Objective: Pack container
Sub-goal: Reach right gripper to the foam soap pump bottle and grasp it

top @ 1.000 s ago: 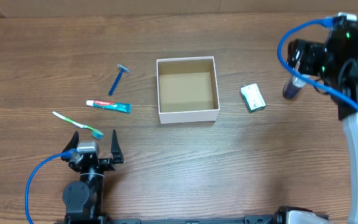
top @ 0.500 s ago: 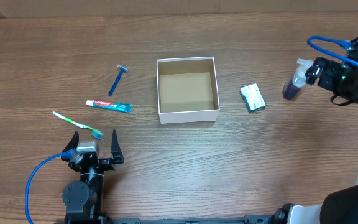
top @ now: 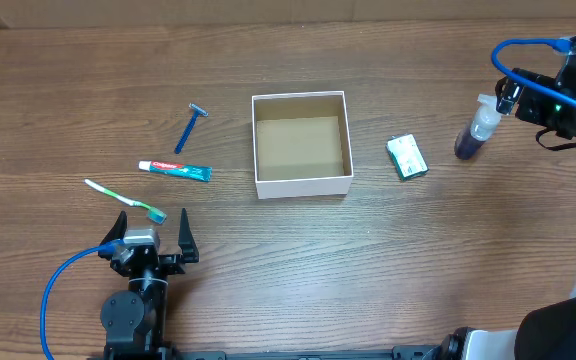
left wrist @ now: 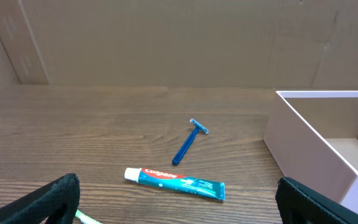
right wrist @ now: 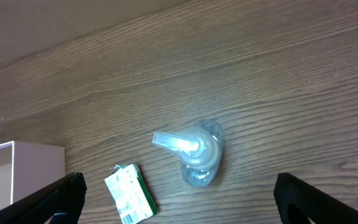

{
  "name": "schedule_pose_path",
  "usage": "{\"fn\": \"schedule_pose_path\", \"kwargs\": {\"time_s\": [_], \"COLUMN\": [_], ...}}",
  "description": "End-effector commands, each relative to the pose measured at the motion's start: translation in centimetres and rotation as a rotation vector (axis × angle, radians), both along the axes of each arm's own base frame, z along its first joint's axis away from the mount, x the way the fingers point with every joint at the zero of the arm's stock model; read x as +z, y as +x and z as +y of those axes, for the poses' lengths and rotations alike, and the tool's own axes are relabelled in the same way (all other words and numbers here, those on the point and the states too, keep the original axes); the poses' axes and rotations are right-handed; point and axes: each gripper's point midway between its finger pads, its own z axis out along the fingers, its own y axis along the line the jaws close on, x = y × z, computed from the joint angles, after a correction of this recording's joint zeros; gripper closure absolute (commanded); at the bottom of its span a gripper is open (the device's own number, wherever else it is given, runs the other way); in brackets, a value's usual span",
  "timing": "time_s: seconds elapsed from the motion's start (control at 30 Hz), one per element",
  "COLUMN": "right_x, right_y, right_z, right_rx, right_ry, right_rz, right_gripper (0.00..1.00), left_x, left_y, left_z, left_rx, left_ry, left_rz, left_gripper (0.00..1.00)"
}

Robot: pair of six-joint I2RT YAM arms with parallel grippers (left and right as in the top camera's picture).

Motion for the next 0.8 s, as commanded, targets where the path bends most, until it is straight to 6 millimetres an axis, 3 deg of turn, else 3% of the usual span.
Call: {"fn": "schedule_pose_path", "kwargs": {"time_s": [0.0, 0.13, 0.37, 0.5, 0.63, 0.77], "right_x": [1.5, 0.1, -7.2, -7.6, -7.4, -7.9], "right_y": [0.3, 0.5, 2.2, 3.8, 4.8, 5.0], "right_z": [0.1, 0.0, -0.7, -0.6, 2.0, 2.7], "right_rx": [0.011, -0.033, -0.007, 0.032, 0.143, 0.177], "right_ry": [-0.022, 0.012, 0.035, -0.016, -0.071, -0.087], "right_rz": [-0.039, -0.006, 0.154, 0.119, 0.095, 0.106], "right_gripper": [0.02, 0.04, 0.06, 0.07, 0.08, 0.09], "left_x": [0.0, 0.0, 0.0, 0.0, 0.0, 0.0], "left_y": [0.0, 0.0, 0.0, 0.0, 0.0, 0.0], "left_z": [0.3, 0.3, 0.3, 0.3, 0.3, 0.3], "left_rx": [0.010, 0.010, 0.010, 0.010, 0.010, 0.010], "left_ry": [0.023, 0.023, 0.023, 0.023, 0.023, 0.023], "left_rz": [-0.004, -0.004, -0.004, -0.004, -0.004, -0.004], "left_gripper": [0.00, 0.00, 0.00, 0.00, 0.00, 0.00]}}
